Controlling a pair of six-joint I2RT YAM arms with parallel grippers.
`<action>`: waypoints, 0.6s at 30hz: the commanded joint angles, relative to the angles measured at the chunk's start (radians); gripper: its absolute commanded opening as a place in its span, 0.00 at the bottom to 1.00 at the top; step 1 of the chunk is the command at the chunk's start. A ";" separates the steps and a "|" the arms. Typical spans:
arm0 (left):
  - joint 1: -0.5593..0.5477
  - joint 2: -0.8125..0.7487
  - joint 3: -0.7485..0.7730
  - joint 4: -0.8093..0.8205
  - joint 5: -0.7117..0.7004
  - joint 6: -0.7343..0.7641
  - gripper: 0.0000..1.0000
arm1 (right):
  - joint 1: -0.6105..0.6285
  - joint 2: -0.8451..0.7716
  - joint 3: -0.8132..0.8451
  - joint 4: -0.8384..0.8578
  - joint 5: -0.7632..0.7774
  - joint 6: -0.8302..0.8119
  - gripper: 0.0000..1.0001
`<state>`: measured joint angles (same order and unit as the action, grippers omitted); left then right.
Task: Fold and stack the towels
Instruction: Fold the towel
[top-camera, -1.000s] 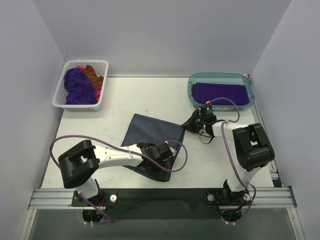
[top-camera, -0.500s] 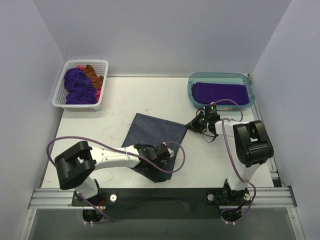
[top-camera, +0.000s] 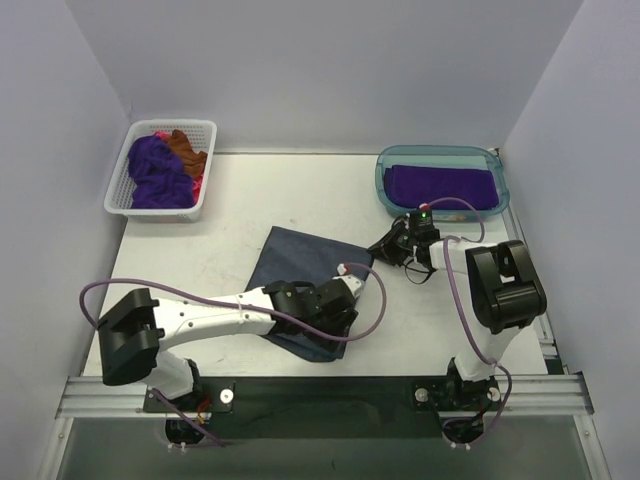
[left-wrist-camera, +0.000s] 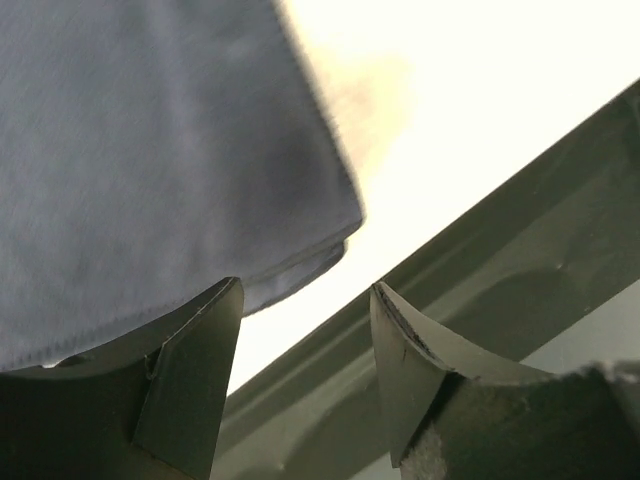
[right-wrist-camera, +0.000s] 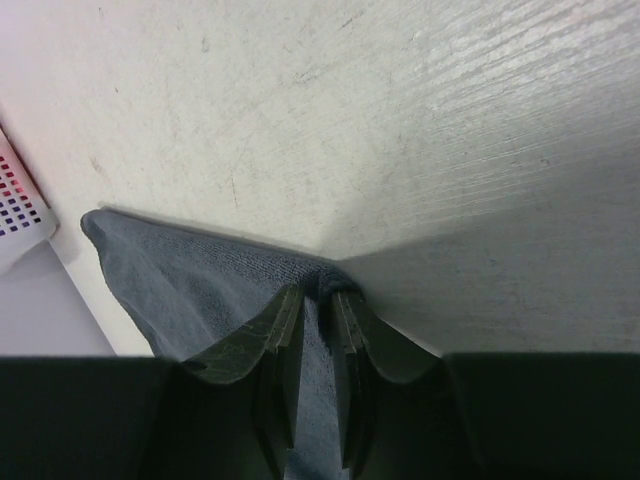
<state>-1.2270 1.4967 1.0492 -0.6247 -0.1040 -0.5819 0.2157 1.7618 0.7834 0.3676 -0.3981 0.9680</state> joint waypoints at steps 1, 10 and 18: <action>-0.058 0.089 0.096 0.026 -0.074 0.101 0.63 | -0.001 -0.010 0.019 -0.002 -0.004 -0.017 0.19; -0.115 0.270 0.222 0.028 -0.097 0.203 0.58 | -0.001 -0.015 0.014 -0.027 0.001 -0.034 0.20; -0.120 0.353 0.244 -0.003 -0.046 0.215 0.48 | -0.003 -0.016 0.020 -0.039 0.005 -0.045 0.21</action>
<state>-1.3411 1.8324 1.2507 -0.6186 -0.1688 -0.3897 0.2157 1.7615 0.7837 0.3676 -0.4026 0.9451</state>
